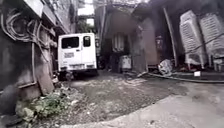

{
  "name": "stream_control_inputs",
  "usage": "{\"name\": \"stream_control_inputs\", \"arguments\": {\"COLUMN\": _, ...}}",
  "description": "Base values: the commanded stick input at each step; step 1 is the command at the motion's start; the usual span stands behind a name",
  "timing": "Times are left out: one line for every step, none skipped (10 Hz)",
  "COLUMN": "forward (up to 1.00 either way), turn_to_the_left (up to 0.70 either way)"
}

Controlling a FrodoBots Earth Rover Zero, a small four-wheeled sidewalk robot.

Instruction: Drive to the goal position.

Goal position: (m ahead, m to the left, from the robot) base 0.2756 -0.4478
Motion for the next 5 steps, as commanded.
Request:
{"name": "stream_control_inputs", "arguments": {"forward": 0.00, "turn_to_the_left": -0.45}}
{"name": "stream_control_inputs", "arguments": {"forward": 0.00, "turn_to_the_left": -0.45}}
{"name": "stream_control_inputs", "arguments": {"forward": 0.00, "turn_to_the_left": -0.45}}
{"name": "stream_control_inputs", "arguments": {"forward": 0.00, "turn_to_the_left": -0.45}}
{"name": "stream_control_inputs", "arguments": {"forward": 0.00, "turn_to_the_left": -0.45}}
